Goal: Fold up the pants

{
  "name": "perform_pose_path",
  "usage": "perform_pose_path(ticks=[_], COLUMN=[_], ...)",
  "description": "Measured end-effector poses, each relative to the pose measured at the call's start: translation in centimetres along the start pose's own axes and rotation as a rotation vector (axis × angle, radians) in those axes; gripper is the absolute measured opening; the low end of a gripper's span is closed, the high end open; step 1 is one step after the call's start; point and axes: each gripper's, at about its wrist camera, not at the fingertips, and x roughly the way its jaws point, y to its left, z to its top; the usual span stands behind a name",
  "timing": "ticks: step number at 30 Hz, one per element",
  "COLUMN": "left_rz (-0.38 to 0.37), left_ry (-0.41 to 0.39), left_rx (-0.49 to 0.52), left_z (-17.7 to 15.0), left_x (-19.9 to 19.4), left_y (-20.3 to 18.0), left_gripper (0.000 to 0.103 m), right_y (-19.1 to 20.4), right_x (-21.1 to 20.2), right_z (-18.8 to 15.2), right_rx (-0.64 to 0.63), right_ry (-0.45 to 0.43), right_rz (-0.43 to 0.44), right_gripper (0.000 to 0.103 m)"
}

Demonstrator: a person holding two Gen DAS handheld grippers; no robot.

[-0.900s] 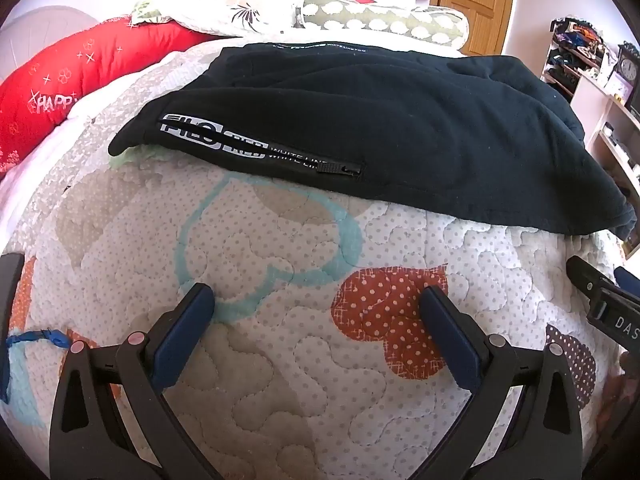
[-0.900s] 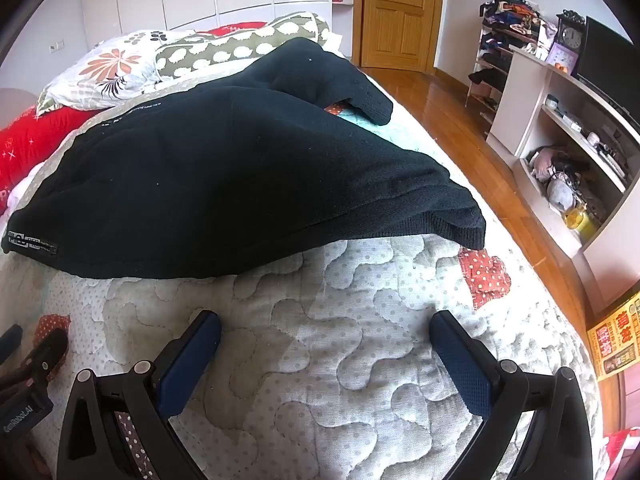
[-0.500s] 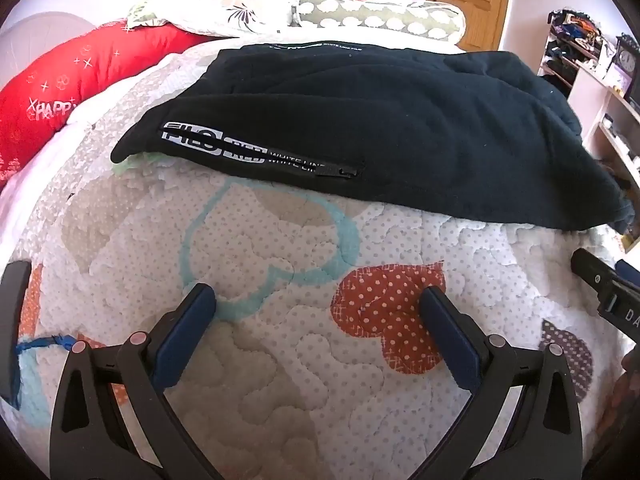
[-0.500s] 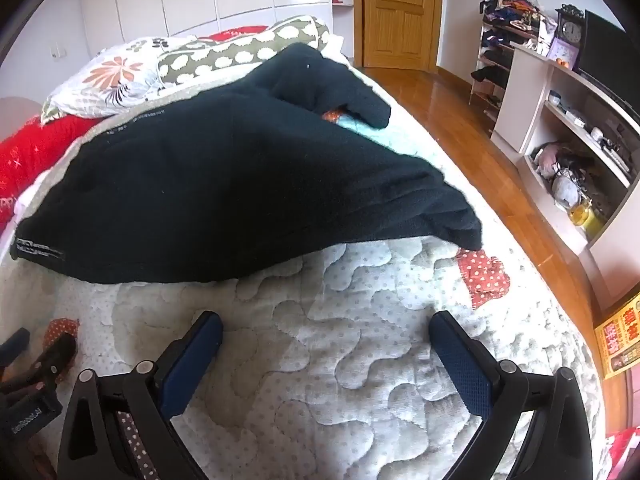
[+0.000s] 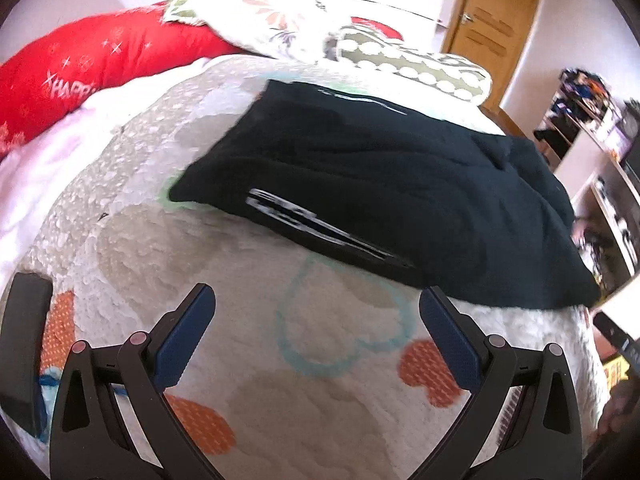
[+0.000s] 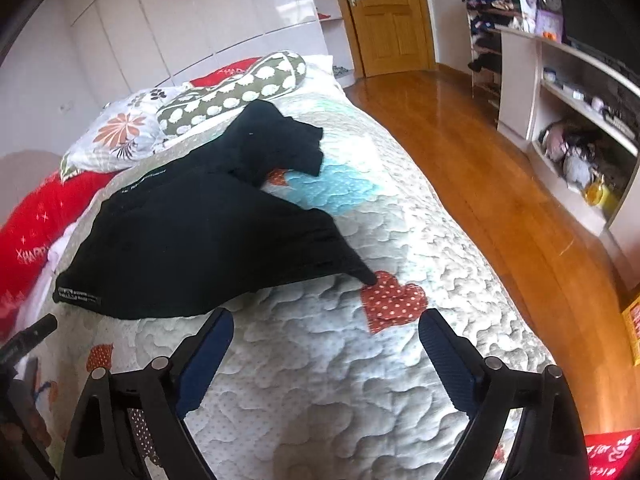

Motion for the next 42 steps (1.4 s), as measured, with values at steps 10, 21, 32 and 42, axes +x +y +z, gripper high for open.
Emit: perform_pose_path(ticks=[10,21,32,42], left_rz=[0.038,-0.085,-0.134,-0.117], left_ry=[0.021,0.061,-0.003,0.025], left_rx=[-0.126,-0.213,-0.168,-0.2], left_z=[3.1,4.7,3.5,-0.8], left_x=[4.1,7.1,-0.5,-3.1], left_y=[4.7,4.7,4.8,9.0], left_gripper=[0.103,0.069,0.01,0.007], right_y=[0.1,0.5,0.3,-1.6], right_x=[2.4,5.1,0.7,-2.9], right_z=[0.6,2.4,3.2,0.9], right_rx=[0.02,0.02,-0.005,-0.027], right_ry=[0.038,0.038,-0.054,-0.045], right_rz=[0.053,0.068,0.161,0.143], right_gripper=[0.091,0.075,0.011,0.011])
